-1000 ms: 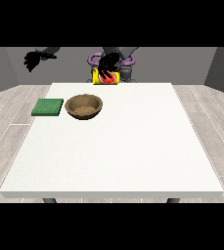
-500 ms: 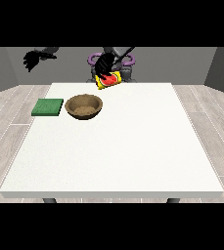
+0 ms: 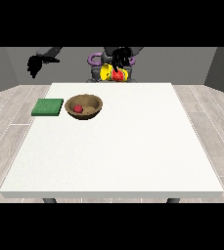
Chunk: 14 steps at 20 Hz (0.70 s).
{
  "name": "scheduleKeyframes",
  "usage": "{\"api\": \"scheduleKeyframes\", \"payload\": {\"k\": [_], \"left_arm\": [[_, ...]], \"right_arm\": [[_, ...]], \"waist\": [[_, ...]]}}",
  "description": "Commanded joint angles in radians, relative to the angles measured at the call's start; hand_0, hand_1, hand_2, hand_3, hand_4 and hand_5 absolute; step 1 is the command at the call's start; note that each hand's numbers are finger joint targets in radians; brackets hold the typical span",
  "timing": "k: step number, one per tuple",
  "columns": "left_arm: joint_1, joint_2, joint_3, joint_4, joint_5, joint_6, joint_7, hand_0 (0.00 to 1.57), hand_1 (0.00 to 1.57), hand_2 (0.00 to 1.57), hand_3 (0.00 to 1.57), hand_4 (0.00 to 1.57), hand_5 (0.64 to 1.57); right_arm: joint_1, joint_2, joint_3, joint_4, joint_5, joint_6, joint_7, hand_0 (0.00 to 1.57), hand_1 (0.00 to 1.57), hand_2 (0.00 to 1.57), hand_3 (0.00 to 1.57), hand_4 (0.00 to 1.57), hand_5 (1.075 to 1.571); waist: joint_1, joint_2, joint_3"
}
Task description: Pick the cup and pour the ball into the bowl, then pick the bowl and place it on the pad
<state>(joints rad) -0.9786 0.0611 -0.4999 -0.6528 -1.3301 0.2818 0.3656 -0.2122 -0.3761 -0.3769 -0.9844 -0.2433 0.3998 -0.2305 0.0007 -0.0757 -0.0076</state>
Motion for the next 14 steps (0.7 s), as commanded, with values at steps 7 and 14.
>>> {"api": "scheduleKeyframes", "payload": {"k": [7,14], "left_arm": [[0.29,-0.06,0.362,-0.288,0.722,0.262,-0.171,0.0,0.0,0.0,0.0,0.0,1.541],[0.438,-0.061,0.328,-0.507,1.152,0.065,-0.474,0.0,0.0,0.0,0.0,0.0,1.565]], "right_arm": [[-0.081,0.056,0.008,-0.046,-0.008,-0.062,-0.008,0.0,0.0,0.0,0.0,0.33,1.568],[-0.14,0.16,0.022,-0.036,0.045,-0.249,-0.025,0.0,0.0,0.0,0.0,0.21,1.571]], "waist": [[0.015,0.185,-0.017],[0.147,0.233,0.0031]]}}
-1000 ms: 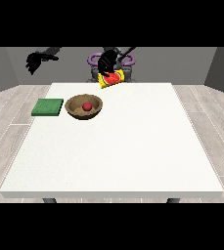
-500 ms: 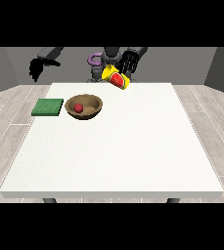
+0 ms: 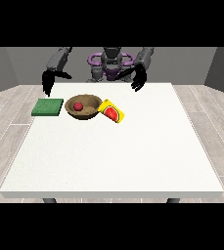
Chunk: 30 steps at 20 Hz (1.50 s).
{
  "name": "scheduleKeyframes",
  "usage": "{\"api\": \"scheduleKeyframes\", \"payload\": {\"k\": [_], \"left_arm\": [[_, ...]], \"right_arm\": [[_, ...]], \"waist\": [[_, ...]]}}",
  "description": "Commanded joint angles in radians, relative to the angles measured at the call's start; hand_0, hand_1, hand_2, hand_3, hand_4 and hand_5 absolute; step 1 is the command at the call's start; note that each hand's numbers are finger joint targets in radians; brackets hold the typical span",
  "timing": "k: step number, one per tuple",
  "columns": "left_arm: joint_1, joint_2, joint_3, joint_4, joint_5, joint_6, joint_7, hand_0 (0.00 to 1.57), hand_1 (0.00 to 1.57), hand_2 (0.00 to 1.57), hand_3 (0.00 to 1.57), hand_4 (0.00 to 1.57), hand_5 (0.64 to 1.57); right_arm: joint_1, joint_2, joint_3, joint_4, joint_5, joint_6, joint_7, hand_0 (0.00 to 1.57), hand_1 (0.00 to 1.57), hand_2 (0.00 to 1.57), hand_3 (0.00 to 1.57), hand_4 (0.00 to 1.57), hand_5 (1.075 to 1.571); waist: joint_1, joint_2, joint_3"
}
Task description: Pick the cup and pour the ball into the bowl, then pick the bowl and place it on the pad
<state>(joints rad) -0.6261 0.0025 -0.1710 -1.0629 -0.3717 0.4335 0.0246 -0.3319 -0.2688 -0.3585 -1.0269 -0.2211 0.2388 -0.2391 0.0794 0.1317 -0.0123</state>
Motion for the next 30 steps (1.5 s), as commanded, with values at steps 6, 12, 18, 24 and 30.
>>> {"api": "scheduleKeyframes", "payload": {"k": [6,12,18,24,30], "left_arm": [[0.166,0.053,0.064,-0.104,0.275,-0.239,-0.305,0.0,0.0,0.0,0.0,0.0,1.563],[0.146,0.116,0.096,-0.177,0.289,-0.32,-0.228,0.0,0.0,0.0,0.0,0.0,1.565],[0.193,0.1,0.119,-0.219,0.282,-0.305,-0.226,0.0,0.0,0.0,0.0,0.0,1.565],[0.229,0.128,0.133,-0.286,0.314,-0.372,-0.236,0.0,0.0,0.0,0.0,0.0,1.566],[0.174,0.109,0.105,-0.359,0.277,-0.333,-0.217,0.0,0.0,0.0,0.0,0.08,1.571]], "right_arm": [[-0.071,0.096,0.011,0.056,0.03,-0.161,-0.045,0.0,0.0,0.0,0.0,0.32,1.569],[-0.148,0.074,-0.013,0.239,0.025,-0.176,-0.125,0.0,0.0,0.0,0.0,0.26,1.567],[-0.197,0.035,-0.009,0.383,0.019,-0.134,-0.192,0.0,0.0,0.0,0.0,0.2,1.562],[-0.245,0.004,-0.018,0.464,0.015,-0.122,-0.22,0.0,0.0,0.0,0.0,0.13,1.562],[-0.196,0.024,-0.048,0.562,0.038,-0.306,-0.189,1.45,1.45,1.57,0.0,0.47,1.512]], "waist": [[0.075,0.046,0.012],[0.098,0.065,0.0129],[0.064,0.075,0.0128],[0.09,0.089,0.0127],[0.131,0.181,0.013]]}}
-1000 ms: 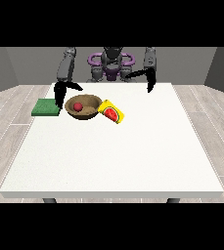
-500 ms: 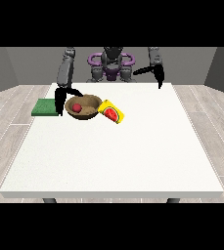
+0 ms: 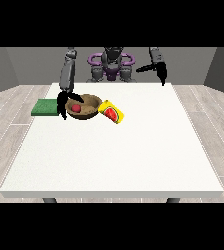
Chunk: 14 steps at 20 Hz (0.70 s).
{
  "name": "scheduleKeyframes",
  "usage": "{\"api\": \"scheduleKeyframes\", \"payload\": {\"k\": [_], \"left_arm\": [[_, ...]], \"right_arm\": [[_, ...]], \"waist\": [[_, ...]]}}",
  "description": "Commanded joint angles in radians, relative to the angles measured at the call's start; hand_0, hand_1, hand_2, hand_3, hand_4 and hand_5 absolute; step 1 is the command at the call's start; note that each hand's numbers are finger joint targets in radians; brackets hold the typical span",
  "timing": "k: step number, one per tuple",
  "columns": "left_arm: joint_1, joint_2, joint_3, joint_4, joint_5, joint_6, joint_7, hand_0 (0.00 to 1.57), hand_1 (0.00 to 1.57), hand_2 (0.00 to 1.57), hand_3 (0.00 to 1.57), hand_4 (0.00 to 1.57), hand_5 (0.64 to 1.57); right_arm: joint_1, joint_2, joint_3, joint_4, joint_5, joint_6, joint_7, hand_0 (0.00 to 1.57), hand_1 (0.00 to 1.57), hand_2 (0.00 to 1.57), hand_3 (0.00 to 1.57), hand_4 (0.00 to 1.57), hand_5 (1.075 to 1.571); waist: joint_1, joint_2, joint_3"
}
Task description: Pick the cup and pour the ball into the bowl, then pick the bowl and place it on the pad
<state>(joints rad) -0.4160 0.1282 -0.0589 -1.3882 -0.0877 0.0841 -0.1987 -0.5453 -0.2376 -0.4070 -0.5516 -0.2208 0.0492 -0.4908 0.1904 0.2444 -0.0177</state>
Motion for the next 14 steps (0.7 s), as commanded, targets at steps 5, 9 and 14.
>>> {"api": "scheduleKeyframes", "payload": {"k": [5,9,14], "left_arm": [[-0.031,-0.03,-0.052,-0.03,-0.009,-0.022,-0.004,0.0,0.0,0.0,0.0,0.6,1.544],[-0.047,-0.021,-0.029,0.003,0.01,-0.035,0.033,0.0,0.0,0.0,0.0,0.82,1.497],[0.044,0.026,0.066,0.145,0.075,-0.081,-0.02,0.0,0.0,0.0,0.0,0.97,1.423]], "right_arm": [[0.088,-0.048,0.111,0.053,0.218,-0.365,0.066,1.57,1.57,1.57,1.51,0.94,1.549],[0.083,-0.087,0.144,0.026,0.266,-0.448,0.191,1.57,1.57,1.57,1.38,0.91,1.563],[0.029,-0.081,0.239,-0.034,0.317,-0.426,0.475,1.57,1.57,1.57,0.94,0.84,1.563]], "waist": [[0.103,0.073,0.0124],[0.102,-0.007,0.0135],[0.008,-0.204,0.0143]]}}
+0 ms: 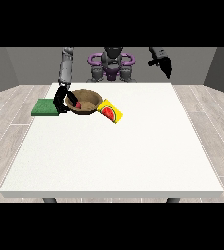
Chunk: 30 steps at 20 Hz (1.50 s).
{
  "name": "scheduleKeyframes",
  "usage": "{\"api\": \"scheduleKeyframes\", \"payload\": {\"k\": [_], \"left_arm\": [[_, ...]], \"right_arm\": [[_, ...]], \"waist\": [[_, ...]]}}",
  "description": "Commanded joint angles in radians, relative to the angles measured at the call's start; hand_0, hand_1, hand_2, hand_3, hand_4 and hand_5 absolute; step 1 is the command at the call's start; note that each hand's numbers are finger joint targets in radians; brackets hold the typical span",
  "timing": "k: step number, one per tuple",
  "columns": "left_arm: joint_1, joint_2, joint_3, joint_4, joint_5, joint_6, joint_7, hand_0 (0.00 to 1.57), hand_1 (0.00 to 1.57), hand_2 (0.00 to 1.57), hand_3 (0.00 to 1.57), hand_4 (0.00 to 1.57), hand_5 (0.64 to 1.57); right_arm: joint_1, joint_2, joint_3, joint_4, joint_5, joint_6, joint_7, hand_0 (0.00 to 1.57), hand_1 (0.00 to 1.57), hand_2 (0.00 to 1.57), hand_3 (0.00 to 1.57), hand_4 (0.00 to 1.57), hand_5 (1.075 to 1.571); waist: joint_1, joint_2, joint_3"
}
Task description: Pick the cup and pour the ball into the bowl, then pick the bowl and place it on the pad
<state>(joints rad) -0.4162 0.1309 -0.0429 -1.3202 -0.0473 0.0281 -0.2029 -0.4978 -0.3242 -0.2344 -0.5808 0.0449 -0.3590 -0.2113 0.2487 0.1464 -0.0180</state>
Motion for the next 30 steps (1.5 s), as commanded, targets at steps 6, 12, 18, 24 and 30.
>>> {"api": "scheduleKeyframes", "payload": {"k": [6,12,18,24,30], "left_arm": [[0.128,0.042,0.126,0.219,0.032,0.015,-0.093,0.0,0.0,0.0,0.0,1.0,1.404],[0.124,0.062,0.14,0.134,0.051,-0.009,-0.051,0.0,0.0,0.0,0.0,1.0,1.418],[0.096,0.101,0.159,0.096,0.08,-0.082,-0.036,0.0,0.0,0.0,0.0,1.15,1.463],[0.083,0.33,0.394,0.17,0.266,-0.257,-0.096,0.0,0.0,0.0,0.0,1.32,1.562],[0.055,0.5,0.54,0.284,0.36,-0.39,-0.17,0.0,0.0,0.0,0.0,1.27,1.571]], "right_arm": [[-0.14,-0.06,0.147,-0.096,0.092,0.108,0.462,1.57,1.57,1.57,0.89,0.81,1.567],[-0.056,-0.133,0.037,-0.107,0.007,0.174,0.379,1.57,1.57,1.57,0.73,0.78,1.571],[-0.073,-0.177,-0.003,-0.11,0.006,0.181,0.361,1.57,1.57,1.57,0.68,0.79,1.57],[-0.008,-0.234,-0.047,-0.115,-0.019,0.207,0.268,1.57,1.57,1.57,0.0,0.88,1.571],[-0.023,-0.268,-0.106,-0.108,-0.049,0.199,0.163,1.57,1.57,1.57,0.0,0.8,1.566]], "waist": [[-0.212,-0.203,0.0159],[-0.201,-0.151,0.0181],[-0.156,-0.086,0.0184],[-0.149,-0.052,0.018],[-0.137,0.068,0.018]]}}
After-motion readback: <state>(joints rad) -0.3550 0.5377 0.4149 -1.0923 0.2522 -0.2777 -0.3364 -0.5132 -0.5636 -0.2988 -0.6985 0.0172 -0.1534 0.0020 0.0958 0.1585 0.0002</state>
